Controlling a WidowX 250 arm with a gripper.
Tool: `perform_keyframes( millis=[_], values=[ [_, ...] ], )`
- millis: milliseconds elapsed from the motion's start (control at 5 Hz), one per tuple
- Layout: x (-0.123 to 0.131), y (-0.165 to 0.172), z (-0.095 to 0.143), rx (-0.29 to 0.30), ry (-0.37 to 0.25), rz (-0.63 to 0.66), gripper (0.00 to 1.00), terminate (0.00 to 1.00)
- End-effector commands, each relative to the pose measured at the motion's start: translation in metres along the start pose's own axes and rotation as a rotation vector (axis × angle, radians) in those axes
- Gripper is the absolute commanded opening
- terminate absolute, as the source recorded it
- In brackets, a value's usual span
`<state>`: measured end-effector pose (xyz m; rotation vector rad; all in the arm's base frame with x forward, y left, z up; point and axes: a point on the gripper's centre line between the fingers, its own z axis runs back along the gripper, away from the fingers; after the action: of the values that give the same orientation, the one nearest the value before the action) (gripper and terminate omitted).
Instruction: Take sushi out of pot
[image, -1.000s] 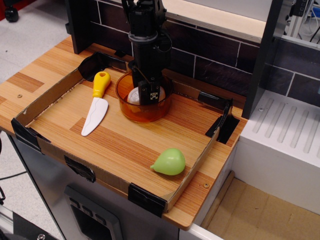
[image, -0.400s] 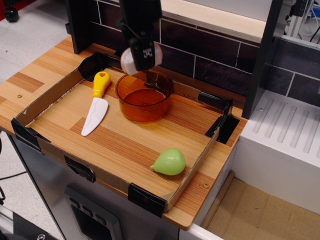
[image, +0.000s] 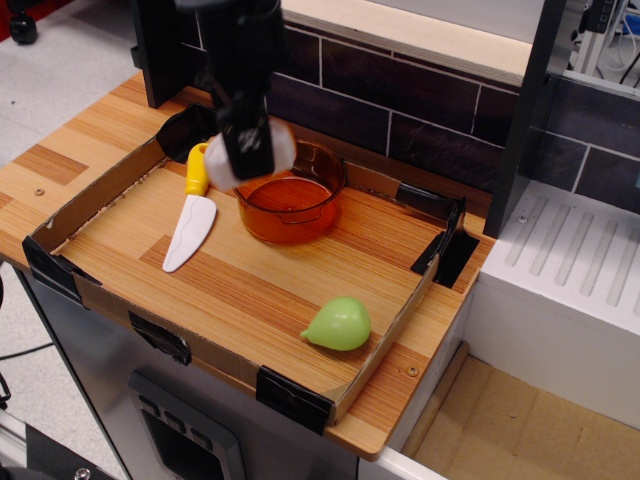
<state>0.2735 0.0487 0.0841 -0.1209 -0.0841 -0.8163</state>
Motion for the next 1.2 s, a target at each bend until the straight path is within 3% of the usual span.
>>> perform_keyframes(
  millis=[0,200,600,800,1000],
  values=[
    [-0.034,-0.018,-0.012,0.063,0.026,-0.068,0.00,0.00],
    [-0.041,-0.013,-0.025,0.087,0.023,-0.006,0.00,0.00],
    [-0.050,-0.007,-0.044,0.101,0.038,0.258,0.00,0.00],
    [-0.050,-0.009,-0.051,0.098,0.031,0.270,0.00,0.00],
    [-0.044,-0.015,-0.058,0.064,0.061,0.276,0.00,0.00]
  ],
)
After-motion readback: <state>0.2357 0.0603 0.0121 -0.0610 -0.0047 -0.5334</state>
